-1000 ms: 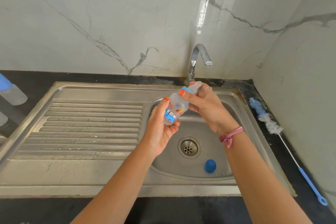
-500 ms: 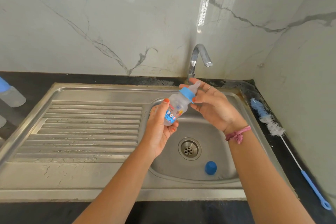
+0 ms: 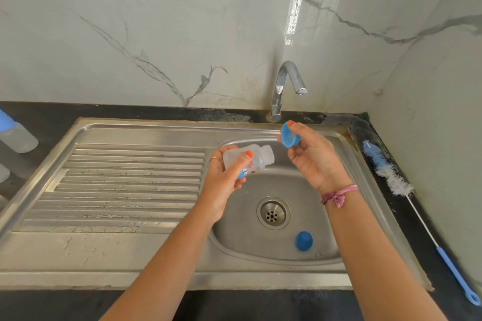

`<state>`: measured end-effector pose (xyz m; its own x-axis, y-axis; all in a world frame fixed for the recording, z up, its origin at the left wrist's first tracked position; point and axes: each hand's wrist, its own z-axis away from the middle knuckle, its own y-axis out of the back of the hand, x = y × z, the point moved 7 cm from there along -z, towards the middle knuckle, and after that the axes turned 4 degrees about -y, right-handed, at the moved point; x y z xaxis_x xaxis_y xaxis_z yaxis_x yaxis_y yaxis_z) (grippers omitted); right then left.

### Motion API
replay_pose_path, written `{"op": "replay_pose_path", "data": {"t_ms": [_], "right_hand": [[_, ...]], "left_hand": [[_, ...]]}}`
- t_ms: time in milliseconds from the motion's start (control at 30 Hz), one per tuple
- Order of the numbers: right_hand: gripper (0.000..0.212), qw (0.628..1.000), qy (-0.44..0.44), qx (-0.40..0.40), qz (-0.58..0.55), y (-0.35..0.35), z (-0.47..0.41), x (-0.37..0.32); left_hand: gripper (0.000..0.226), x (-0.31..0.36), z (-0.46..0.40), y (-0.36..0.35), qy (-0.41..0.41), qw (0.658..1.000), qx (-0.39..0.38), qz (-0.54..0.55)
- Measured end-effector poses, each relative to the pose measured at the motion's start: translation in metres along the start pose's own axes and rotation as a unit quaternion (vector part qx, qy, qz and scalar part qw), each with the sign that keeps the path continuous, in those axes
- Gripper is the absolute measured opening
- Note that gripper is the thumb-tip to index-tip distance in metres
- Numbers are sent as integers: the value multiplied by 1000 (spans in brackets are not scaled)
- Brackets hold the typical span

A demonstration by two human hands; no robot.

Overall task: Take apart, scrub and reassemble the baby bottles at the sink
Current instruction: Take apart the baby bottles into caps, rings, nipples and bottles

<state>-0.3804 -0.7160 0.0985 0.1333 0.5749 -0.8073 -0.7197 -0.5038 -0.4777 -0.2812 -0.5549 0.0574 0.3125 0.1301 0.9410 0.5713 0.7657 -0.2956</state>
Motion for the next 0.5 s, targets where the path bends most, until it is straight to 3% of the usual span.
{"op": "replay_pose_path", "data": {"t_ms": [133,267,500], "right_hand": [[38,999,-21,17,34,14,-7,12],[38,998,-34,26,48,27,-13,24],[39,992,-58,85,67,60,-27,35]], "left_hand": [[51,-16,-11,13,-19,984,-6,-178],[75,-45,-25,20,-19,931,-33,-363],[78,-99,-37,20,22,776,-152,-612]]}}
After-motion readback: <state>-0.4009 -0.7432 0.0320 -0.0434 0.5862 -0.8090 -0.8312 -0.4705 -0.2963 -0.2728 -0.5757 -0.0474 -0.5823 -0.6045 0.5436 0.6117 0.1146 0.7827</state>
